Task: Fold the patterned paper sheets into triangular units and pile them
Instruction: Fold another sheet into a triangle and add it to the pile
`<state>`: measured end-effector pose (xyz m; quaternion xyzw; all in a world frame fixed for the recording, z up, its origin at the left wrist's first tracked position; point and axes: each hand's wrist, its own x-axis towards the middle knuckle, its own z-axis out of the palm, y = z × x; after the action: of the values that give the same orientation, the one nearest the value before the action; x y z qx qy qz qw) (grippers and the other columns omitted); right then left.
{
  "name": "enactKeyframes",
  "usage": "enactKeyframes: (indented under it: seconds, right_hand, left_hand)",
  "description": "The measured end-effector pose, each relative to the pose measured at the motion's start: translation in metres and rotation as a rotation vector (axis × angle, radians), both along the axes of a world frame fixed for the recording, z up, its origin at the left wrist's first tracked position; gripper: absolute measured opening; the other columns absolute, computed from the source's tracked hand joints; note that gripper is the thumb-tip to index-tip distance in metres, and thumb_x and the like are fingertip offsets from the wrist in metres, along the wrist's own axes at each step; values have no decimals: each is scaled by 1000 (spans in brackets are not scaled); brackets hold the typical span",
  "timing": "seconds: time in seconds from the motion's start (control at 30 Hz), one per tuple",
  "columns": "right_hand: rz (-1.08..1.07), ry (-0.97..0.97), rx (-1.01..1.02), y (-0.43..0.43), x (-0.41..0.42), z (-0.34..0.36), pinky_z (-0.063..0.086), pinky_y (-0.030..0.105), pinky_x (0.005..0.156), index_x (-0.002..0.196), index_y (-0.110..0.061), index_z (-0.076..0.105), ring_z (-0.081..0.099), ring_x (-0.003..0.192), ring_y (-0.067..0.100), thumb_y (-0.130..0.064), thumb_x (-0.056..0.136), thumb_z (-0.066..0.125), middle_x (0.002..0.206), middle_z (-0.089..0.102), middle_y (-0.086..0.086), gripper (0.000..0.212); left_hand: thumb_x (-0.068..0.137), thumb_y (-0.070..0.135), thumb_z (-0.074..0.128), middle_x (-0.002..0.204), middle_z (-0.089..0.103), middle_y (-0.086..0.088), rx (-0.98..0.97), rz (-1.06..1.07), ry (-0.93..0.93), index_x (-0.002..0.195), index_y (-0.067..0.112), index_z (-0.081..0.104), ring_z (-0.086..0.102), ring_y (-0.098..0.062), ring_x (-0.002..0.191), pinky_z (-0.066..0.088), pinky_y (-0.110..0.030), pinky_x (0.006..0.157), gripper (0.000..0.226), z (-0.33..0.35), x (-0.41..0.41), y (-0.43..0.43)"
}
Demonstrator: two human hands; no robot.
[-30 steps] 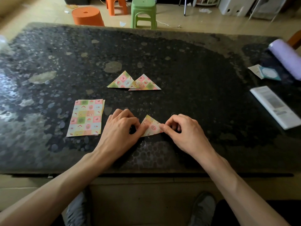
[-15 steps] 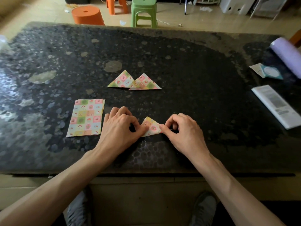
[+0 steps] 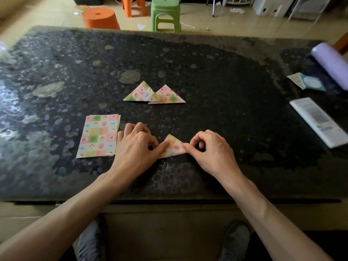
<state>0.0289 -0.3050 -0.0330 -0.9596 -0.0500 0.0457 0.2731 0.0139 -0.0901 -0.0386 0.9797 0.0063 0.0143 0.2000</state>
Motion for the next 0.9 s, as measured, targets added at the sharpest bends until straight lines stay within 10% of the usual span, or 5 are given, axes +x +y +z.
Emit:
enactKeyframes:
  seconds: [0.27, 0.5, 0.9]
  right_hand:
    - [-47, 30, -5, 2, 3, 1, 40, 24, 63, 84, -32, 67, 54, 84, 7, -53, 90, 73, 85, 54, -13, 23]
    - [-67, 50, -6, 4, 4, 1, 43, 26, 65, 82, -32, 66, 54, 85, 7, -54, 89, 74, 87, 55, -14, 25]
    - [-70, 22, -22, 5, 4, -1, 47, 29, 69, 81, -33, 63, 54, 85, 7, -52, 91, 72, 86, 52, -14, 23]
  left_hand:
    - [81, 77, 56, 102, 48, 14, 13, 0, -33, 57, 40, 54, 37, -12, 109, 29, -33, 93, 44, -5, 1, 2]
    - [94, 38, 69, 128, 52, 7, 26, -350, -264, 124, 38, 69, 45, -19, 124, 44, -39, 95, 30, -5, 1, 3]
    - [98, 23, 51, 135, 57, 3, 149, -495, -279, 137, 29, 62, 54, -21, 123, 45, -37, 93, 41, -12, -6, 5]
